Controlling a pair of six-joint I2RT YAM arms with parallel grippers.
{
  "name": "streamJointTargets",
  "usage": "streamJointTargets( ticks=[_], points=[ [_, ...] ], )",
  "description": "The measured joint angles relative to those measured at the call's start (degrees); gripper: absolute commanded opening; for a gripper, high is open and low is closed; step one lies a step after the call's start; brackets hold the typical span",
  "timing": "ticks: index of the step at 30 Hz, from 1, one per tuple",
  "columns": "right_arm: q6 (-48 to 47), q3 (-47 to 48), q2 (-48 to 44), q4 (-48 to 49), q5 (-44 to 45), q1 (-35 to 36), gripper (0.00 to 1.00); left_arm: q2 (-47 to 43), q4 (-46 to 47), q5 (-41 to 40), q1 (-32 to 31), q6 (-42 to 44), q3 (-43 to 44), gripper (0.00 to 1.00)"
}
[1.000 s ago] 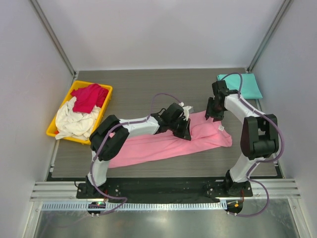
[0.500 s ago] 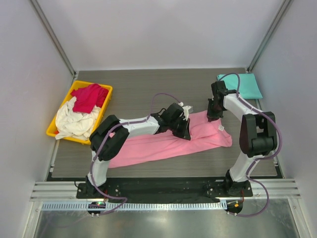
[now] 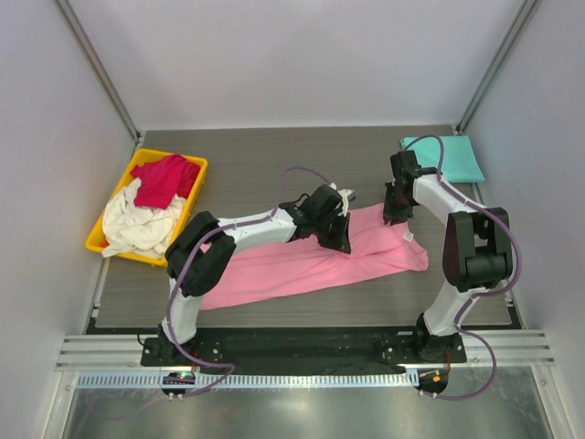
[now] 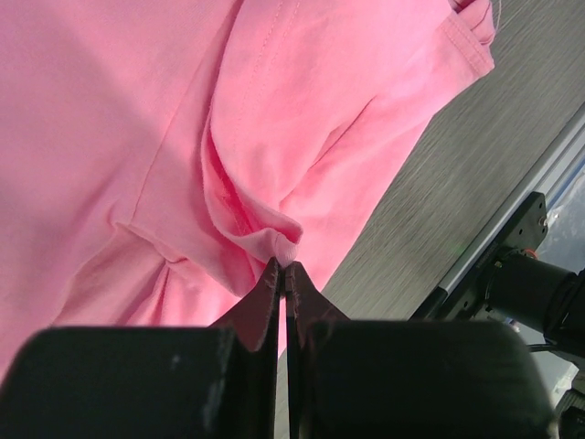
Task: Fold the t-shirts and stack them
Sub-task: Fold the tshirt
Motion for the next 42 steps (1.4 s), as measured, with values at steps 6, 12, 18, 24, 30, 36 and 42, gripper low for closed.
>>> streamJointTargets(
  ticks=[6, 12, 18, 24, 30, 36, 42],
  points=[
    [-0.2, 1.1, 0.0, -1.5, -1.2, 0.0, 0.34, 0.0, -0.9, 0.0, 0.0, 0.0, 0.0, 0.00],
    [-0.2, 0.1, 0.0, -2.1, -1.6, 0.0, 0.30, 0.5, -0.9, 0.0, 0.0, 0.0, 0.0, 0.00],
    [-0.7, -1.0, 0.0, -2.4, -1.5, 0.0, 0.01, 0.7, -0.9, -0.2, 0.0, -0.3, 0.0, 0.00],
    [-0.9, -1.4, -0.5, -1.8, -0.5, 0.0, 0.01, 1.0, -2.8, -2.5, 0.0, -0.8, 0.6, 0.00],
    [-0.9, -3.7, -5.5, -0.4, 1.9, 0.0, 0.01, 2.1, -6.6, -6.6, 0.5, -1.9, 4.3, 0.00],
    [-0.9, -5.4, -10.3, 2.9, 3.0, 0.0, 0.01, 2.1, -8.1, -8.8, 1.6, -3.0, 5.6, 0.00],
    [-0.9, -8.7, -12.0, 8.5, 3.0, 0.0, 0.03, 2.1, -8.8, -11.5, 2.4, -4.1, 5.9, 0.00]
  ],
)
